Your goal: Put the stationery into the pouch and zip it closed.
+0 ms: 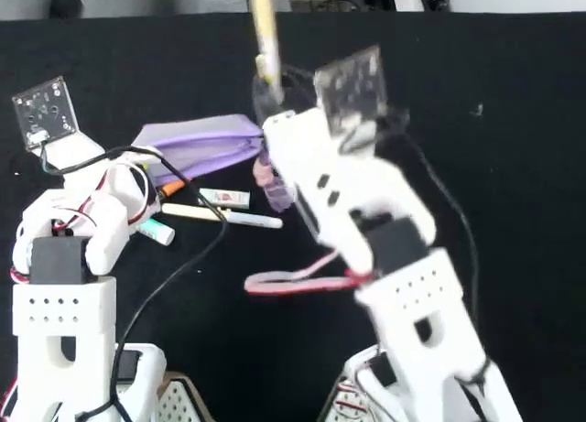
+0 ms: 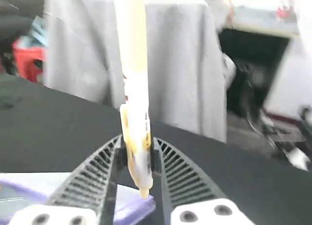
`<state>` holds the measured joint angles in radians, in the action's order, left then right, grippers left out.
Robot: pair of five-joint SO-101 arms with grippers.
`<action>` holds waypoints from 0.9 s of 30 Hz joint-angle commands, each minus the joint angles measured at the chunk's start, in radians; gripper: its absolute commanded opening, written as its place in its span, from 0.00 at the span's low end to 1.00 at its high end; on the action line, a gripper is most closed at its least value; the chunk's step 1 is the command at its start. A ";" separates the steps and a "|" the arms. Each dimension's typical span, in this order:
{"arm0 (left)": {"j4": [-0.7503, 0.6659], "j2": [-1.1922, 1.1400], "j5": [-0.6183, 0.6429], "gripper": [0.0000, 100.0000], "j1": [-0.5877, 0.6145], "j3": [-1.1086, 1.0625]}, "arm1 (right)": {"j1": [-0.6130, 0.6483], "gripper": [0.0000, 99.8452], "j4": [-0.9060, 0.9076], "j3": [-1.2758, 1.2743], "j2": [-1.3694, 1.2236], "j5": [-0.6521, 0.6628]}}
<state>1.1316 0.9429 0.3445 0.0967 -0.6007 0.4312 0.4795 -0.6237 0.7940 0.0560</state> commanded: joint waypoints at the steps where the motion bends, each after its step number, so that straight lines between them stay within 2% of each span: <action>1: -0.028 0.002 0.054 0.03 -0.010 0.012 | 0.080 0.01 -0.176 -0.147 0.147 0.068; 4: -0.026 0.002 0.066 0.03 -0.048 0.008 | 0.129 0.01 -0.242 -0.222 0.185 0.121; 11: -0.028 -0.002 0.063 0.03 -0.143 0.007 | 0.164 0.01 -0.270 -0.255 0.202 0.124; 17: -0.021 -0.157 0.066 0.03 -0.137 0.044 | 0.226 0.01 -0.387 -0.369 0.203 0.124; 21: -0.017 -0.255 0.068 0.03 -0.110 0.077 | 0.224 0.01 -0.514 -0.464 0.205 0.124; 27: -0.018 -0.258 0.097 0.03 -0.073 0.076 | 0.221 0.01 -0.526 -0.533 0.229 0.124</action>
<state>1.1285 0.6928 0.4181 -0.0015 -0.5562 0.6460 -0.0130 -1.1485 0.9889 0.1726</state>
